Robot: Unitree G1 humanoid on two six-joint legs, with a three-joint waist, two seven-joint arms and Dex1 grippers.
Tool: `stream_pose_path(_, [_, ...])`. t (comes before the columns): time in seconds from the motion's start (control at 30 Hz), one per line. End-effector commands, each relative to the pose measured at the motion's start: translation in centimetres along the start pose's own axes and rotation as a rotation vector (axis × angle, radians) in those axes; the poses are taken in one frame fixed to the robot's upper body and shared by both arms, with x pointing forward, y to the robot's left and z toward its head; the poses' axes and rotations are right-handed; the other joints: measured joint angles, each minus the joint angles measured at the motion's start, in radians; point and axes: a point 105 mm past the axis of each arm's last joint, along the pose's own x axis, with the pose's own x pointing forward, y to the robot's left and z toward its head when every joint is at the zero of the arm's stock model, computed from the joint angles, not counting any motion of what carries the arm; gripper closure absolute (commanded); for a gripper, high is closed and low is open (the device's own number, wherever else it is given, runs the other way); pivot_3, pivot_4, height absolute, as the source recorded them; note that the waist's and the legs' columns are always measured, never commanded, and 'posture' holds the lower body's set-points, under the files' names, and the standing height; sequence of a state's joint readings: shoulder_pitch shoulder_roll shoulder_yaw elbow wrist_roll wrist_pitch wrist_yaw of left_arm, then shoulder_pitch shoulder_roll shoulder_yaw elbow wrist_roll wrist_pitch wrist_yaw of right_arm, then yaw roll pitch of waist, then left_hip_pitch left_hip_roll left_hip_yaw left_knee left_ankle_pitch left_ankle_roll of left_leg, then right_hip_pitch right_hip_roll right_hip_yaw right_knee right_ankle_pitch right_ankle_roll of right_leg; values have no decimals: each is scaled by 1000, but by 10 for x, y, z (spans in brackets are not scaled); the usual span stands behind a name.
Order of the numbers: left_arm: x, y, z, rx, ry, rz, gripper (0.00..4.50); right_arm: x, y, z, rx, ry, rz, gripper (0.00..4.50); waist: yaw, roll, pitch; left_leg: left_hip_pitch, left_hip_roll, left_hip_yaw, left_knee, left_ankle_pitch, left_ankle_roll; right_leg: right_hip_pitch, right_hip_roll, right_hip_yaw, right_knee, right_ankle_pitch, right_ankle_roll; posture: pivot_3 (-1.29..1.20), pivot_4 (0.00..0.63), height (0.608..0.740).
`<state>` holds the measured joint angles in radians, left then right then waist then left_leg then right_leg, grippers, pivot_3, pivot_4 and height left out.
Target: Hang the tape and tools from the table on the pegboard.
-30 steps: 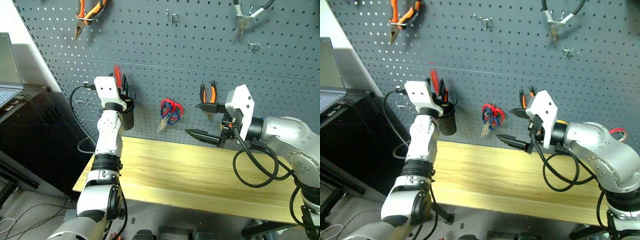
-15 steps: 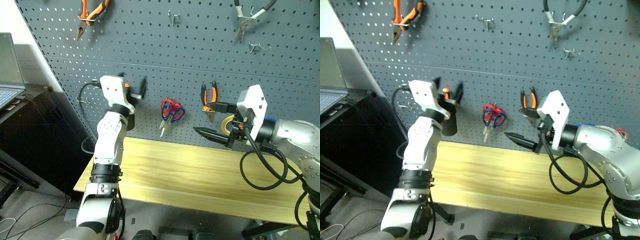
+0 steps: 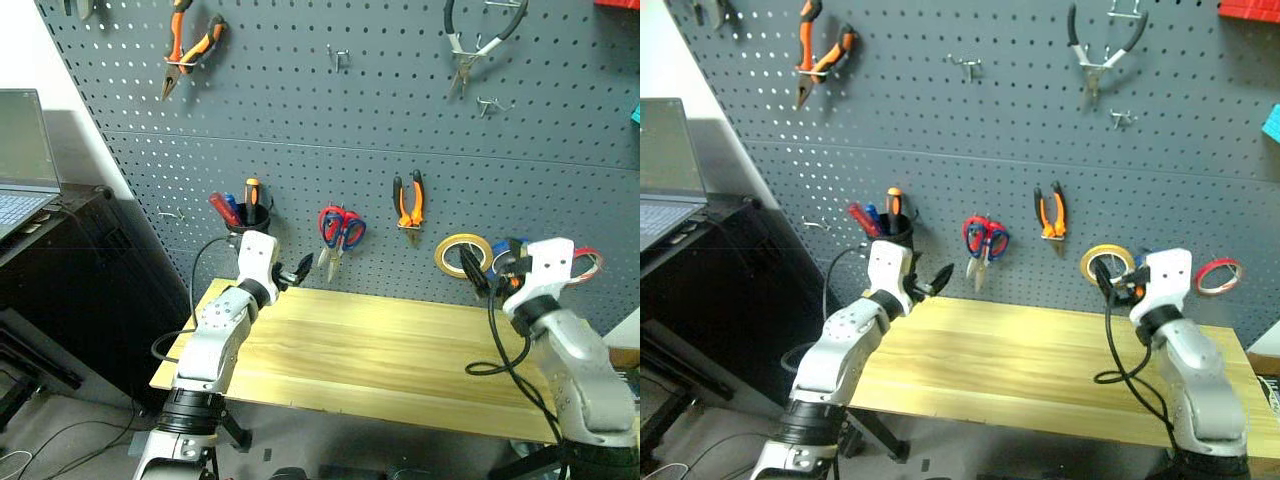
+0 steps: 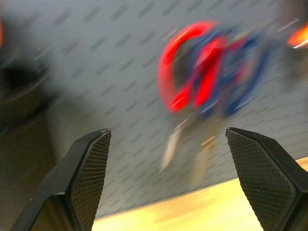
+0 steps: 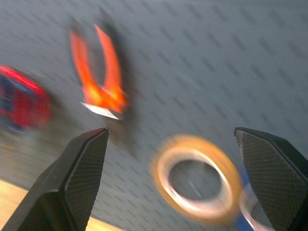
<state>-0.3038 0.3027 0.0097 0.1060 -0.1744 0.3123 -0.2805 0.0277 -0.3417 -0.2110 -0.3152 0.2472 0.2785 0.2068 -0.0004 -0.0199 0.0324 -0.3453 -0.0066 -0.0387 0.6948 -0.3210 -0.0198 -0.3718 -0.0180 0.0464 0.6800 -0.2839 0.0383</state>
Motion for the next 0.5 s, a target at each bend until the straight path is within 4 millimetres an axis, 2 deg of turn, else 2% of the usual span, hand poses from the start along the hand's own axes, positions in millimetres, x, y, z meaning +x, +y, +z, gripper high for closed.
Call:
stream_pose_path(0.03, [-5,27,-19,33,49,104,430,-13,-18,-16,-15,5,-125,0,-1,0,0,0,0,0,0,0,0,0,0,0,0,0,0,21,2,740])
stream_pose_path(0.1, [-8,32,-32,33,89,121,430,-24,-25,-37,1,61,-181,0,0,1,0,0,1,-1,0,0,0,-1,0,0,0,0,0,24,0,740])
stream_pose_path(0.23, [-9,30,-48,29,129,108,430,-35,-33,-63,8,133,-234,0,0,1,0,0,1,-1,0,0,0,-1,-1,0,0,0,0,24,0,740])
stream_pose_path(0.33, [-8,33,-55,13,145,126,430,-39,-42,-74,-6,160,-266,0,-1,2,-1,0,1,-1,0,0,0,0,-1,0,0,0,0,24,0,740])
stream_pose_path(0.5, [-8,40,-63,29,135,164,430,-44,-62,-80,-35,169,-328,0,0,3,-1,0,0,-1,-1,0,0,0,-1,0,0,0,0,26,0,740])
